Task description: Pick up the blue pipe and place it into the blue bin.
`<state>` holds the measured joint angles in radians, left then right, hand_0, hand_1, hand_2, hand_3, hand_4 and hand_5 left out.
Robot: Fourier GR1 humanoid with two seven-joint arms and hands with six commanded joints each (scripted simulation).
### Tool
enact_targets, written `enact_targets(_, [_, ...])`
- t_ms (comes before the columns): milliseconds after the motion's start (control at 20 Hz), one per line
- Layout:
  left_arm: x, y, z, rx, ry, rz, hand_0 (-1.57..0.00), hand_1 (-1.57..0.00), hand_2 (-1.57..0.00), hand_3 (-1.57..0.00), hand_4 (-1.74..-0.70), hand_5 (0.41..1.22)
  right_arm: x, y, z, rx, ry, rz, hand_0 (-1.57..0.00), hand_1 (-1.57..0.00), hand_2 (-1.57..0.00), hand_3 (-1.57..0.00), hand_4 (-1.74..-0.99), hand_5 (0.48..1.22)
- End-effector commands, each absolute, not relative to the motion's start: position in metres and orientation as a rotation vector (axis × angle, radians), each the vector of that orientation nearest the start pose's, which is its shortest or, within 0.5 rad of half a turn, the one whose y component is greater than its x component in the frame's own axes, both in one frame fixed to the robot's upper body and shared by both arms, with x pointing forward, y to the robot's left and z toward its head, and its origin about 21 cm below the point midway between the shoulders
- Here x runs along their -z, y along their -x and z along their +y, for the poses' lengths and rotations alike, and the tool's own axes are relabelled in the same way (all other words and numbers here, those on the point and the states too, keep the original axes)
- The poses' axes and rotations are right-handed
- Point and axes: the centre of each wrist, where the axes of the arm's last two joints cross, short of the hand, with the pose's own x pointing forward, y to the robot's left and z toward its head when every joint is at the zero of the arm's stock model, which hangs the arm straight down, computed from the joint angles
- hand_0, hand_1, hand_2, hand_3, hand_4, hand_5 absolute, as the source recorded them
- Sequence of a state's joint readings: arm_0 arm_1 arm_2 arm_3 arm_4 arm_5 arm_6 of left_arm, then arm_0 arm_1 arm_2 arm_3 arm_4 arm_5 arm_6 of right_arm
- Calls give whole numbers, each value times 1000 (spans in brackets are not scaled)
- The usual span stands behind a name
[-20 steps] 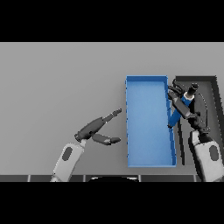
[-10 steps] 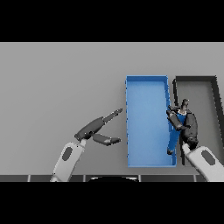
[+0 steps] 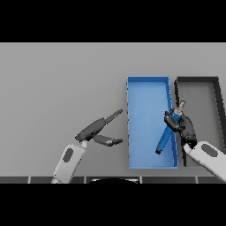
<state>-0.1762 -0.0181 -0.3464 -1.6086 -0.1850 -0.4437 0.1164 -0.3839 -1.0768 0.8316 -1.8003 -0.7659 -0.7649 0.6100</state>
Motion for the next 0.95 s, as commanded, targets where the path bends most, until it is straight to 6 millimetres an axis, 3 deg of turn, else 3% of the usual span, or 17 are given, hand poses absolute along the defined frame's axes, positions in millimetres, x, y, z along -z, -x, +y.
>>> enact_targets(0, [-47,-264,121,878,428,-1546,1,1,1,1,-886,428,-102,-239,-255,-212,334,-894,-156,-143,-143,-84,-1083,934])
enact_targets(450, [-44,-259,120,879,428,-1553,1,1,1,1,-888,429,-94,-245,-248,-317,384,-801,-20,-18,-18,-10,-1033,696])
enact_targets(900, [-47,-265,132,878,416,-1560,1,1,1,1,-885,431,-96,-244,-247,-341,373,-798,-6,-5,-5,-3,-1022,643])
